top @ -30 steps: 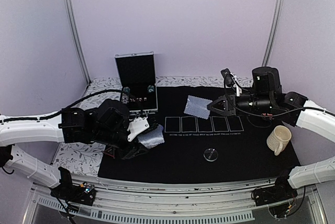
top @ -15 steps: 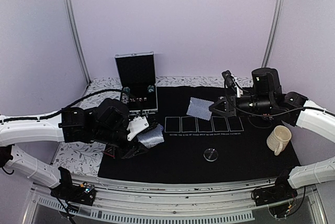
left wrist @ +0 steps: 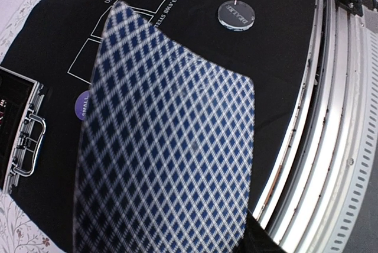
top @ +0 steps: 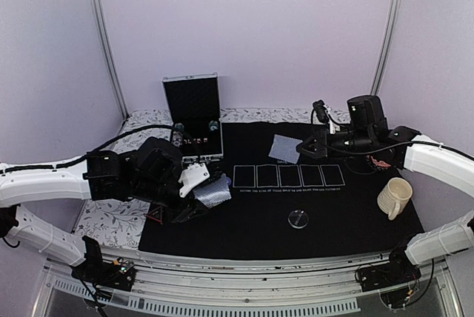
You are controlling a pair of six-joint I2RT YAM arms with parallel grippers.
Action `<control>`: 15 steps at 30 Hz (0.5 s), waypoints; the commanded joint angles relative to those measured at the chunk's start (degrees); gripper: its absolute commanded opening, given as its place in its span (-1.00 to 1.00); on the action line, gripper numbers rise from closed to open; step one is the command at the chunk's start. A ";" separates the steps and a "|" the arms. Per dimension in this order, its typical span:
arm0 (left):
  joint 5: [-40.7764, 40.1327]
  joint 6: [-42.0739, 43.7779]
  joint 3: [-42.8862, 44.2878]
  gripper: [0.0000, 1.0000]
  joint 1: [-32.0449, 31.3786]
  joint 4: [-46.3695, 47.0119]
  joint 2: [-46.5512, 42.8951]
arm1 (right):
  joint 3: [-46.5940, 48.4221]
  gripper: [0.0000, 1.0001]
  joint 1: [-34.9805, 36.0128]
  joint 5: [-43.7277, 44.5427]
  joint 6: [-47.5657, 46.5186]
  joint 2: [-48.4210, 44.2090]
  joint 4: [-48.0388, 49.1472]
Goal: Distribute texas hold em gaming equipment
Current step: Distribute the poker card in the big blind area.
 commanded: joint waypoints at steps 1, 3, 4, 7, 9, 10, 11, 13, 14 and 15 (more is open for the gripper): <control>0.62 0.62 0.23 -0.12 0.93 2.01 -1.22 | 2.69 -0.97 -3.16 -1.09 0.30 7.27 6.48; 0.52 0.73 0.12 -0.11 1.04 1.98 -1.54 | 5.75 -0.97 -3.50 -1.27 -0.05 11.07 7.46; 0.52 0.71 0.07 -0.11 1.12 2.00 -1.73 | 7.05 -0.97 -3.80 -1.41 -0.32 13.10 7.96; 0.68 0.75 -0.34 -0.11 1.25 2.27 -2.27 | 10.10 -0.97 -5.47 -0.61 -0.26 19.76 11.40; 0.88 0.94 -0.35 -0.11 1.41 2.42 -2.18 | 11.89 -0.97 -6.91 -0.92 2.39 24.80 15.68; 0.93 1.04 -0.31 -0.12 1.54 2.36 -2.13 | 13.15 -0.97 -7.41 -1.09 3.52 27.64 17.72; 1.07 1.10 -0.31 -0.12 1.55 2.41 -2.01 | 14.74 -0.97 -7.77 -0.93 4.91 30.83 19.30; 1.13 1.10 -0.43 -0.11 1.68 2.41 -1.96 | 19.88 -0.97 -8.29 0.58 7.03 37.27 20.52; 1.19 1.20 -0.52 -0.12 1.72 2.42 -1.91 | 22.84 -0.97 -8.55 0.95 7.59 40.77 20.52; 1.22 1.23 -0.61 -0.11 1.83 2.35 -1.95 | 25.45 -0.97 -8.86 1.30 7.94 43.97 20.42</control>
